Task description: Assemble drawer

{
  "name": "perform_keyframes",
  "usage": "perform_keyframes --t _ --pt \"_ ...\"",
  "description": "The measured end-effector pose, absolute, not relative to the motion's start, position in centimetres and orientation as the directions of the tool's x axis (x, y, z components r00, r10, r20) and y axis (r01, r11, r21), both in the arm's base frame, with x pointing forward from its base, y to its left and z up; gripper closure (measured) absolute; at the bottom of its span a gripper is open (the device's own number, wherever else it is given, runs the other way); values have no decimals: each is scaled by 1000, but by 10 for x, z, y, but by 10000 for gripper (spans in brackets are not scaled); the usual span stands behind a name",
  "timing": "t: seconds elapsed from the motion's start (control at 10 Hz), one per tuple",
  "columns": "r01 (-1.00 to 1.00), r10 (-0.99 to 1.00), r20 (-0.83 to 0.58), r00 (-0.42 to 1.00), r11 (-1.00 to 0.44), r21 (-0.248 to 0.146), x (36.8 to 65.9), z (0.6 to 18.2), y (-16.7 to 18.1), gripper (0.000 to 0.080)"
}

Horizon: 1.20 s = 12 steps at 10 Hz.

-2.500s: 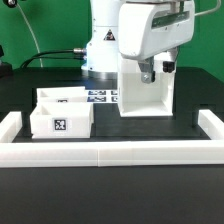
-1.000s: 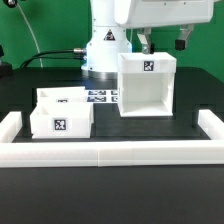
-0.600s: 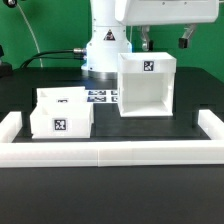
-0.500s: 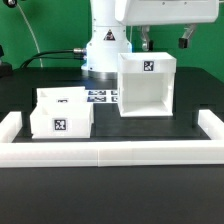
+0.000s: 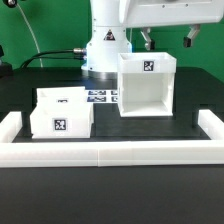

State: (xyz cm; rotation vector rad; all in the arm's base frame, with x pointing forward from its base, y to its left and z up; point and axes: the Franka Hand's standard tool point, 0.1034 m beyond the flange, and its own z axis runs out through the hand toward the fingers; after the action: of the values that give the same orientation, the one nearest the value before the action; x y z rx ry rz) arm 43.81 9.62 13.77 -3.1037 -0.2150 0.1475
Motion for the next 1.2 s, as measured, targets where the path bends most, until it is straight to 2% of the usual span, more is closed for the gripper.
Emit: perform_keyframes --t 0.4,0.6,1.0,1.2 --pt "135 137 -95 986 -990 -34 437 137 96 150" --pt "44 50 -86 995 -997 -64 418 125 97 150" --pt "48 53 -76 996 -997 -65 403 106 107 150" --pt "52 58 -80 995 -997 -64 401 103 107 150"
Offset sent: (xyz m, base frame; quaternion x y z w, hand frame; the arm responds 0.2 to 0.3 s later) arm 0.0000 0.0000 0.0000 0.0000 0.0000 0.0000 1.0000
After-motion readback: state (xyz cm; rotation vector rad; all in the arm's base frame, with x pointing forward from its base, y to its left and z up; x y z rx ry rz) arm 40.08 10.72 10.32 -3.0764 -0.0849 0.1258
